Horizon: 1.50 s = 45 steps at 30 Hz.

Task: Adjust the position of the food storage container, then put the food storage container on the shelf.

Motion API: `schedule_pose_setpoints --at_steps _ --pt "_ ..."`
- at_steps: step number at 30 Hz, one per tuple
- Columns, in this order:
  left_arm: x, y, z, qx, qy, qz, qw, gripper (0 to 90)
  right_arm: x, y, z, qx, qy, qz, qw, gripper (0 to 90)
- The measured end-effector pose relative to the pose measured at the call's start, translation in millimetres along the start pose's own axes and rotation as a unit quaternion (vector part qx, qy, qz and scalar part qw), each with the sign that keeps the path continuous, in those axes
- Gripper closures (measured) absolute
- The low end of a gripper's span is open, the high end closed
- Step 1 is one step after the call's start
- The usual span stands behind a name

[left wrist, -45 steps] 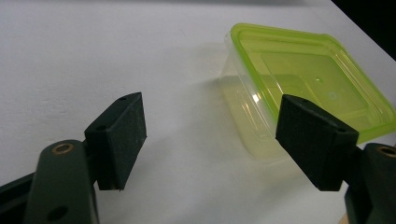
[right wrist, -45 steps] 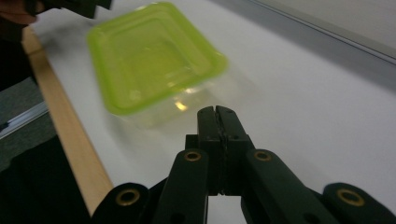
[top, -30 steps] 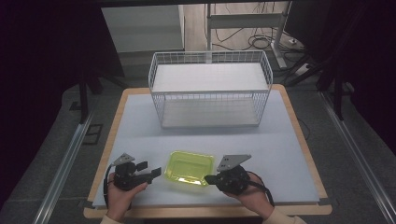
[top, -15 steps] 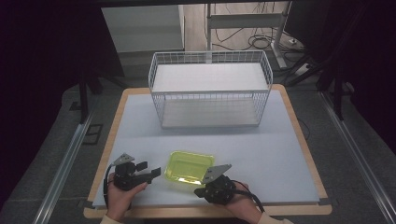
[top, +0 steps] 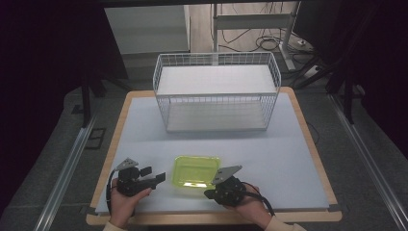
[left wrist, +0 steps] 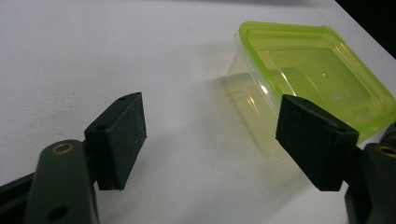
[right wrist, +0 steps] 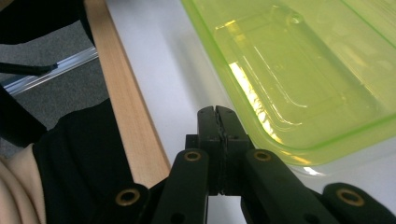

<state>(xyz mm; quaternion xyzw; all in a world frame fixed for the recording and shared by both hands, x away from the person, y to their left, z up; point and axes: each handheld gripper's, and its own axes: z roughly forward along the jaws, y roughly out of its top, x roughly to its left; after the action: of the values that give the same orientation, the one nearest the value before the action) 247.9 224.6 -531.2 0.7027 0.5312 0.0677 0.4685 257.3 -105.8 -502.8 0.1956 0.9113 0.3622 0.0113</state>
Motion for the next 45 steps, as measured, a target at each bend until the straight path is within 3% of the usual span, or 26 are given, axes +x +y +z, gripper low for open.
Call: schedule_pose_setpoints --at_steps 9,16,21,24,27,28,29,32,40,45 --pt "0.0 0.0 0.1 0.001 -0.001 0.000 1.0000 24.1 -12.1 -2.9 -3.2 -0.002 -0.013 0.016 0.9998 89.8" --pt "-0.1 0.1 -0.7 0.000 -0.002 -0.002 1.0000 24.1 -6.7 -4.5 -5.0 -0.004 -0.007 0.010 0.9999 89.7" --pt "-0.3 1.8 -3.6 0.001 -0.011 -0.010 0.9999 24.5 -10.5 -5.6 -28.5 -0.038 -0.019 0.021 0.9989 89.7" --pt "-4.2 6.1 -8.5 -0.008 -0.022 -0.014 0.9996 26.0 -19.2 -8.2 -46.5 -0.071 -0.029 0.039 0.9962 87.4" --pt "-8.4 9.7 -12.8 -0.010 -0.034 -0.014 0.9993 26.2 -31.0 -10.8 -60.7 -0.096 -0.034 0.065 0.9926 76.0" --pt "-9.4 10.2 -13.2 -0.009 -0.041 -0.015 0.9990 26.3 -34.5 -11.4 -64.0 -0.105 -0.037 0.073 0.9910 65.7" --pt "-9.9 10.4 -13.3 -0.009 -0.054 -0.018 0.9983 26.3 -40.4 -11.6 -67.6 -0.129 -0.039 0.092 0.9867 43.9" --pt "-11.5 10.7 -12.5 -0.003 -0.077 -0.023 0.9967 26.4 -44.9 -10.9 -69.7 -0.139 -0.036 0.105 0.9841 38.0" --pt "-15.3 13.1 -13.8 0.005 -0.096 -0.026 0.9950 26.3 -53.6 -13.6 -71.4 -0.169 -0.022 0.137 0.9758 25.4" --pt "-16.1 13.5 -11.6 0.010 -0.104 -0.026 0.9941 26.4 -58.3 -16.9 -70.5 -0.171 -0.020 0.142 0.9749 25.4"
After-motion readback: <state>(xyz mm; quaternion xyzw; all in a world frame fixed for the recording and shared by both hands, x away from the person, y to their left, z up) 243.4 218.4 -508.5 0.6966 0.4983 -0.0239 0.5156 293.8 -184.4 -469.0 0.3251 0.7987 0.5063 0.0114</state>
